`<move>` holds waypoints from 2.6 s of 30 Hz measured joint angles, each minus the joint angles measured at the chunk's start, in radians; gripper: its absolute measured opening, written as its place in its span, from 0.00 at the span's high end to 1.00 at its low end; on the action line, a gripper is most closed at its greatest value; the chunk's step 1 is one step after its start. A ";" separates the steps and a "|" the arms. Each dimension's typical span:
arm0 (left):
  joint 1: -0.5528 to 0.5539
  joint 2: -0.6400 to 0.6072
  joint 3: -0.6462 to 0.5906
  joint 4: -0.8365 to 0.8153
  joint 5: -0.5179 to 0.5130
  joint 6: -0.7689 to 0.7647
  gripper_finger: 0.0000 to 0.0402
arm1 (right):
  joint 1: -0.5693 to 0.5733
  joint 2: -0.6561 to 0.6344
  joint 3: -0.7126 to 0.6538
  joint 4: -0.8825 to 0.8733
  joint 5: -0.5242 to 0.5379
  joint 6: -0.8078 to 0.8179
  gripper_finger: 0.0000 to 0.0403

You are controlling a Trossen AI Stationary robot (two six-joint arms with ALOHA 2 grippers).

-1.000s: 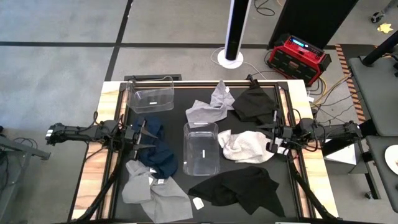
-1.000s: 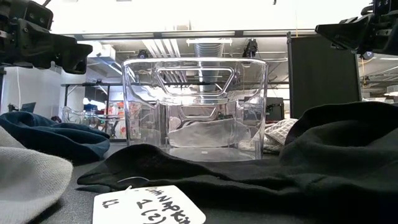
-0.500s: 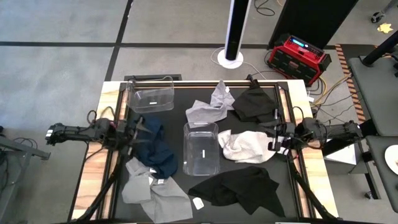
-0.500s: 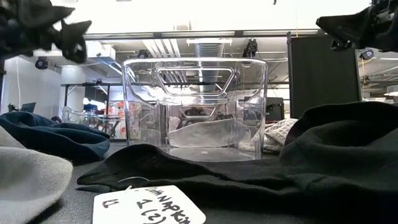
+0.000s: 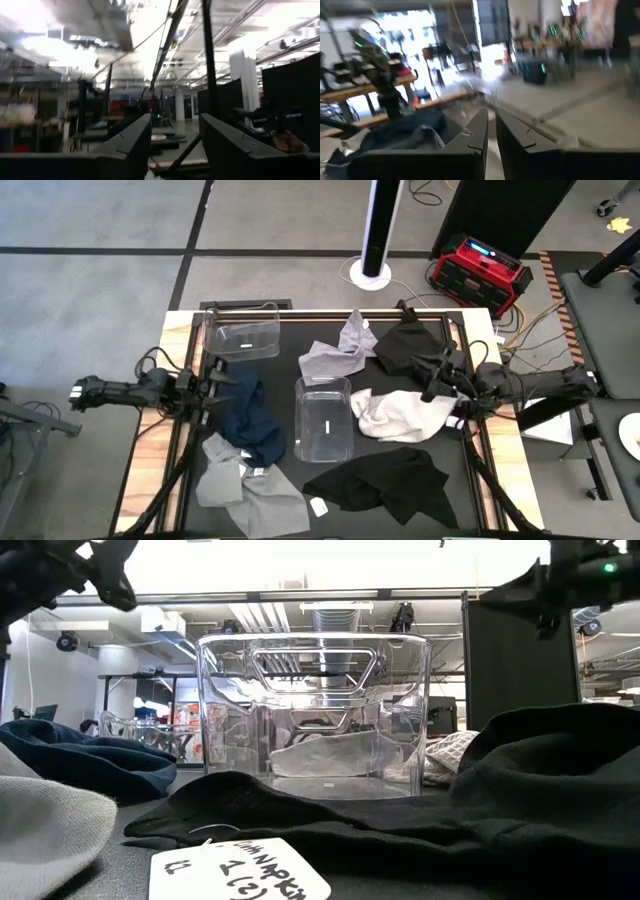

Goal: Sort towels by color in basket
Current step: Put the white towel into the top transparent bin

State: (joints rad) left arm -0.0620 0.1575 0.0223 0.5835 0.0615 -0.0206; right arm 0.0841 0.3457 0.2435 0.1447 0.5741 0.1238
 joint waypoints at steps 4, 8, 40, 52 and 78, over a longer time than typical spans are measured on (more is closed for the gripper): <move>0.000 0.084 0.000 0.000 -0.056 -0.081 0.62 | 0.000 0.077 0.145 -0.281 0.002 0.154 0.93; 0.000 0.189 0.000 0.021 -0.099 -0.133 0.62 | 0.000 0.147 0.246 -0.447 0.003 0.267 0.93; 0.001 0.336 0.000 0.297 -0.160 -0.379 0.62 | 0.001 0.257 0.406 -0.570 -0.289 0.269 0.92; 0.000 0.481 0.206 0.017 -0.258 -0.279 0.62 | 0.000 0.551 0.558 -0.894 -0.289 0.307 0.74; 0.000 0.715 0.463 -0.227 -0.370 -0.164 0.62 | 0.003 0.925 0.551 -1.011 -0.451 0.625 0.40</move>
State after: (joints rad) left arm -0.0620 0.8725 0.4850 0.3569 -0.3080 -0.1851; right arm 0.0872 1.2707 0.7947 -0.8667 0.1226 0.7486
